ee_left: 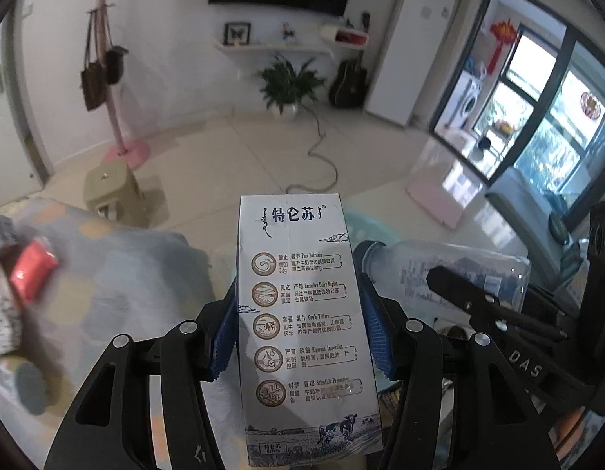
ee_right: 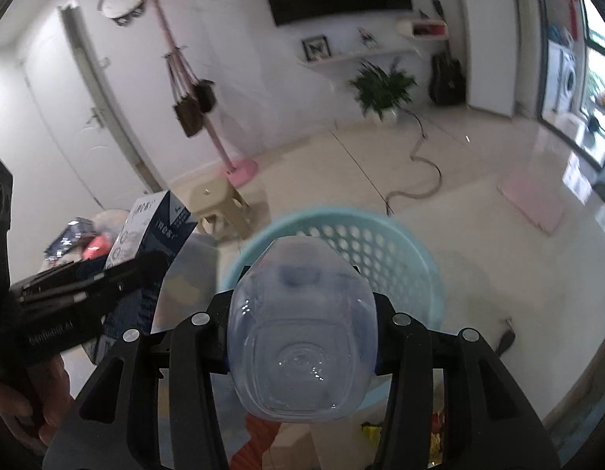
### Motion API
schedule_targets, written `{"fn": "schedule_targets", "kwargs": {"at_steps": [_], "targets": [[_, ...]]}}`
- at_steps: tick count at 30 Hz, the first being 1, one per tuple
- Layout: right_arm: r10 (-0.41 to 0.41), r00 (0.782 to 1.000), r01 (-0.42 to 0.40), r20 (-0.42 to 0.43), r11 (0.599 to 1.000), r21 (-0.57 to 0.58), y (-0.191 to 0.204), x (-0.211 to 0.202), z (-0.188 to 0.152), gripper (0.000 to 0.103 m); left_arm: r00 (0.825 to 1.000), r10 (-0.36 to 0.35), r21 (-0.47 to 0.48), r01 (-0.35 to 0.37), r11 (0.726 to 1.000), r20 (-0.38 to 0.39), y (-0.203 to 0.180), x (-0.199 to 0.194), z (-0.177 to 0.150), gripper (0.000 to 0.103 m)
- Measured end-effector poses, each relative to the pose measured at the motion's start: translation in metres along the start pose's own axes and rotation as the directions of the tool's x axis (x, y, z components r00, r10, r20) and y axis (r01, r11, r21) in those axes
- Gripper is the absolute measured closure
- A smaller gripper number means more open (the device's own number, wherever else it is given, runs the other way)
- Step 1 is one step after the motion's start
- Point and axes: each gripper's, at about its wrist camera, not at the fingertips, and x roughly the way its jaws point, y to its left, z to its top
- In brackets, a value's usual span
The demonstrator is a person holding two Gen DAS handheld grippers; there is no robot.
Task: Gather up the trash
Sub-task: 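Carry bottle and carton to the blue basket and open both tools, then withdraw both open tools from the basket back toward the table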
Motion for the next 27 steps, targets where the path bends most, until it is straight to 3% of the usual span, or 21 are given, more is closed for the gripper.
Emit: {"fn": "schedule_targets", "kwargs": {"at_steps": [7,10,12,21,27], "targets": [[0.007,0.996,0.001,-0.092,0.997,0.080,-0.022,0.041,-0.005,0.059,0.999,0.002,-0.064,-0.004,0.998,-0.042,0.006,0.033,-0.001,0.048],[-0.001,0.993,0.012,-0.120,0.995,0.097,-0.026,0.050,-0.007,0.057,0.998,-0.018,-0.121,0.011,0.993,-0.052,0.011,0.039,-0.006,0.038],[0.008,0.991,0.005,-0.130,0.995,0.104,-0.029,0.053,-0.010,0.057,0.998,-0.016,-0.122,0.009,0.992,-0.057,0.009,0.042,-0.008,0.038],[0.027,0.995,-0.018,-0.097,0.995,0.099,-0.026,0.037,-0.010,0.053,1.000,-0.013,-0.122,0.013,0.992,-0.005,0.008,0.013,-0.014,0.037],[0.097,0.995,-0.095,-0.036,0.994,0.049,0.000,0.017,-0.006,0.053,0.997,0.027,-0.120,-0.018,0.993,0.074,0.013,-0.029,-0.020,0.037]]}}
